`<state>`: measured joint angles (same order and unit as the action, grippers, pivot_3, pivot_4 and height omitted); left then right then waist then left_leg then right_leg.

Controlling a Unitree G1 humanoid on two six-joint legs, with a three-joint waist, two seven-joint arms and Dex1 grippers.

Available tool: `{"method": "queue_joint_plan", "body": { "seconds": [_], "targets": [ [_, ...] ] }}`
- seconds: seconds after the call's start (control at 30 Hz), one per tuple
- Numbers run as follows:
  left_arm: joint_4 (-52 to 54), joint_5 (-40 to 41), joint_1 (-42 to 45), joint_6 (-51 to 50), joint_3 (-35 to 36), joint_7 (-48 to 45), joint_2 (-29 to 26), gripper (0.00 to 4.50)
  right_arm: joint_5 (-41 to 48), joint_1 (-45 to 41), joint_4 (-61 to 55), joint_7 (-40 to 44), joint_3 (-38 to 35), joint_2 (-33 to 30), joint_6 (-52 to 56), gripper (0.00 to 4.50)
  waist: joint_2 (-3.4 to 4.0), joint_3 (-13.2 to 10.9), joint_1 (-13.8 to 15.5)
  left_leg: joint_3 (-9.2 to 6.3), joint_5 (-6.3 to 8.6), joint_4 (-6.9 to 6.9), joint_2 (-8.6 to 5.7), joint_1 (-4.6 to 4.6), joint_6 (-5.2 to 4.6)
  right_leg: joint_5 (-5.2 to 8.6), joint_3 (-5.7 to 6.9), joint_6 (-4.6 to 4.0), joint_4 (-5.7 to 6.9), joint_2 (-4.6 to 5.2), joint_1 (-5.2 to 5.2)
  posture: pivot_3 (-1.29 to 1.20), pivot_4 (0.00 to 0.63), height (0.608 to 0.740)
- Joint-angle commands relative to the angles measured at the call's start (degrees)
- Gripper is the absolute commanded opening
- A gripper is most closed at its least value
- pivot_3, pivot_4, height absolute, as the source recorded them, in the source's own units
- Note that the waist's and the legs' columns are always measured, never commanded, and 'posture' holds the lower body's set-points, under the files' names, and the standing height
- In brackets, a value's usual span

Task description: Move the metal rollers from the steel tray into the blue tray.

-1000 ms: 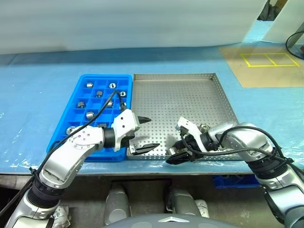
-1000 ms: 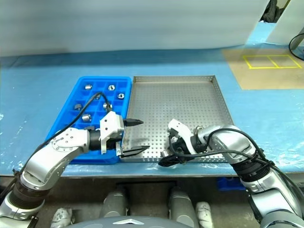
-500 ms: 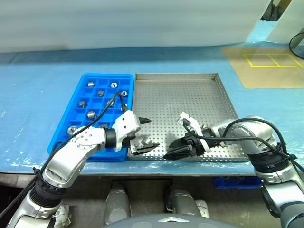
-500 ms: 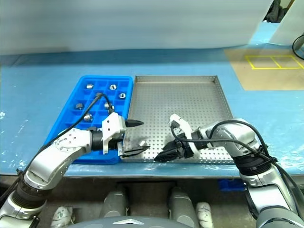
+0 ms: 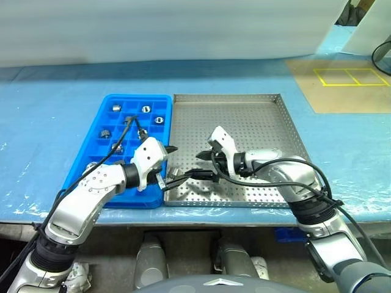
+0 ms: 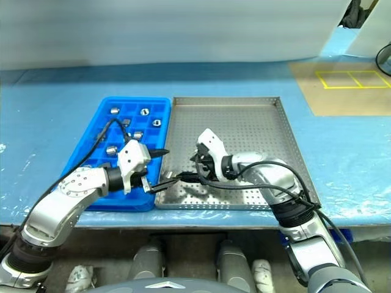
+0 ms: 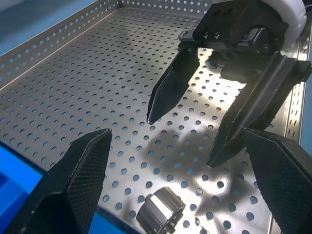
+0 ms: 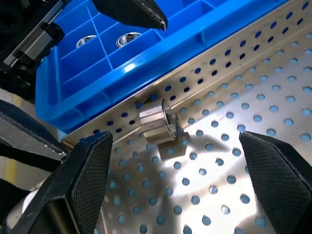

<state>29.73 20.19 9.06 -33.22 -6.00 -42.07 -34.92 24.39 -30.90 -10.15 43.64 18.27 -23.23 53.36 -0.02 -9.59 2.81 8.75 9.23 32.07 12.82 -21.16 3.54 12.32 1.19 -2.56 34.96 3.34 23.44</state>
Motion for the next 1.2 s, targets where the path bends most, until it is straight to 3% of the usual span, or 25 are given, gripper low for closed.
{"method": "queue_joint_plan", "body": {
  "seconds": [0.03, 0.57, 0.67, 0.9, 1.2],
  "targets": [
    [2.5, 0.8, -0.6, -1.3, 2.4, 1.0, -1.0, 4.5, -0.6, -0.5, 0.0, 0.3, 1.0, 2.1, -3.2, 4.3, 0.0, 0.0, 0.0, -0.01, 0.0, 0.0, 0.0, -0.01, 0.0, 0.0, 0.01, 0.0, 0.0, 0.0, 0.0, 0.0, 0.15, 0.74],
    [9.0, 3.0, -9.6, -4.1, 8.8, 1.7, -5.5, 4.5, -10.7, -4.1, 12.0, 3.5, 8.4, 6.6, -13.9, 4.3, 0.0, 0.0, 1.2, -0.03, 0.01, -0.17, 0.01, -0.13, 0.0, 0.0, 0.06, 0.0, -0.11, 0.0, 0.14, 0.13, 0.15, 0.74],
    [10.2, 3.4, -10.3, -4.6, 9.3, 2.4, -5.5, 4.5, -12.8, -4.6, 14.1, 4.4, 9.5, 6.7, -15.8, 3.66, -0.01, 0.0, 1.7, -0.03, 0.01, -0.19, 0.0, -0.19, 0.0, 0.0, 0.07, 0.0, -0.12, 0.01, 0.19, 0.14, 0.15, 0.74],
    [11.4, 3.2, -11.5, -5.0, 10.3, 4.0, -5.3, 4.5, -15.9, -5.1, 16.0, 7.9, 10.4, 6.4, -21.1, 1.28, -0.01, 0.0, 2.7, -0.03, -0.01, -0.19, 0.01, -0.47, 0.01, -0.01, 0.07, -0.01, -0.08, 0.0, 0.5, 0.17, 0.15, 0.74],
    [15.1, 3.2, -15.9, -7.0, 13.3, 9.2, -3.4, 4.5, -12.8, -12.8, 21.0, 9.5, 2.7, 10.6, -23.8, 1.21, -0.02, 0.0, 2.5, -0.03, -0.02, -0.18, 0.04, -0.56, 0.04, -0.02, 0.07, -0.03, 0.06, -0.02, 0.69, 0.23, 0.15, 0.74]
  ]
}}
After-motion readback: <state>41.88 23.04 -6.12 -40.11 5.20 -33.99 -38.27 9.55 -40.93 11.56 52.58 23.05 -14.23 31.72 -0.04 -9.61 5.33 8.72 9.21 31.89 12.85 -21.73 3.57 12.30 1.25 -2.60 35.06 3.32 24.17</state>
